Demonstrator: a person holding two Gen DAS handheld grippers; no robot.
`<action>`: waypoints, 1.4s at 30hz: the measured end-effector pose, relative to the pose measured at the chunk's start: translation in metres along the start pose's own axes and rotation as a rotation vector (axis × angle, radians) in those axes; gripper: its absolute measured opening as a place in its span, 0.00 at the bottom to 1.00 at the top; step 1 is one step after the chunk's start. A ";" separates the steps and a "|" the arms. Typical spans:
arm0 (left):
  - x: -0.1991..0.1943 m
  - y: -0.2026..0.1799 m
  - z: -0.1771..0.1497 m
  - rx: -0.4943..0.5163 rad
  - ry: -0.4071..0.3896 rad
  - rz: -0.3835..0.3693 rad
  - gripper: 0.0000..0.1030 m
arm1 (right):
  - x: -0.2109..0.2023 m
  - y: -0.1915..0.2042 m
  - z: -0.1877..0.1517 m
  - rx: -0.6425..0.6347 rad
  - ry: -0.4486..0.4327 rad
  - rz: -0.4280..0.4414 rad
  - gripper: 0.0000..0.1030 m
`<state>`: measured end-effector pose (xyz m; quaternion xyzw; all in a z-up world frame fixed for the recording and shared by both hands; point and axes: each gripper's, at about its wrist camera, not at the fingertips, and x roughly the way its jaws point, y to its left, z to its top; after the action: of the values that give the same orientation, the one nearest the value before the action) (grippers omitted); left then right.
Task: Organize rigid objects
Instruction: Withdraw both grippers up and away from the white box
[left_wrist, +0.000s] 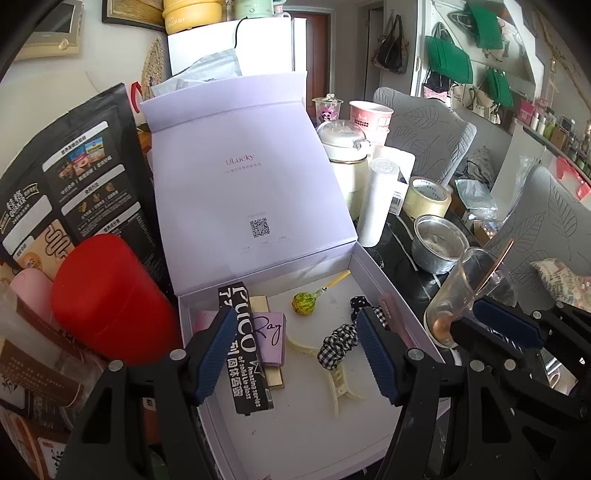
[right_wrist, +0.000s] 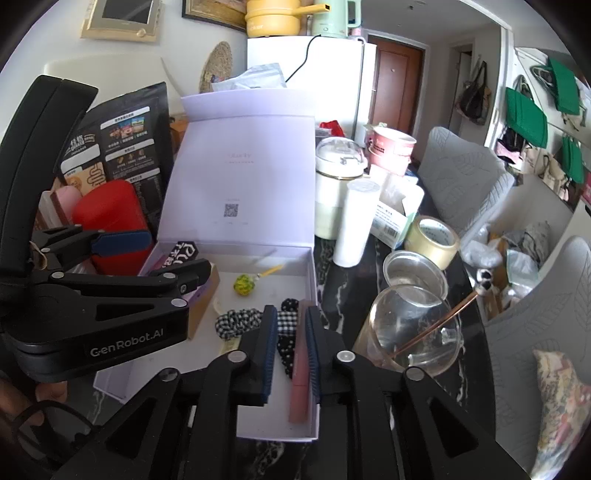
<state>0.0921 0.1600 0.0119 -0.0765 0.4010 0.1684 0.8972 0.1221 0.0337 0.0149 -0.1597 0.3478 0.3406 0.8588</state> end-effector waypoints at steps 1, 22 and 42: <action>-0.003 0.000 0.000 0.001 -0.005 0.003 0.65 | -0.003 0.001 0.000 -0.001 -0.006 0.002 0.21; -0.097 0.003 -0.016 0.021 -0.149 0.031 0.99 | -0.084 0.017 -0.007 -0.023 -0.130 0.010 0.63; -0.146 0.018 -0.080 -0.069 -0.173 0.081 0.99 | -0.125 0.039 -0.055 0.003 -0.147 -0.010 0.73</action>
<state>-0.0605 0.1195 0.0672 -0.0761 0.3189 0.2242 0.9177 0.0024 -0.0264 0.0631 -0.1350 0.2836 0.3464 0.8839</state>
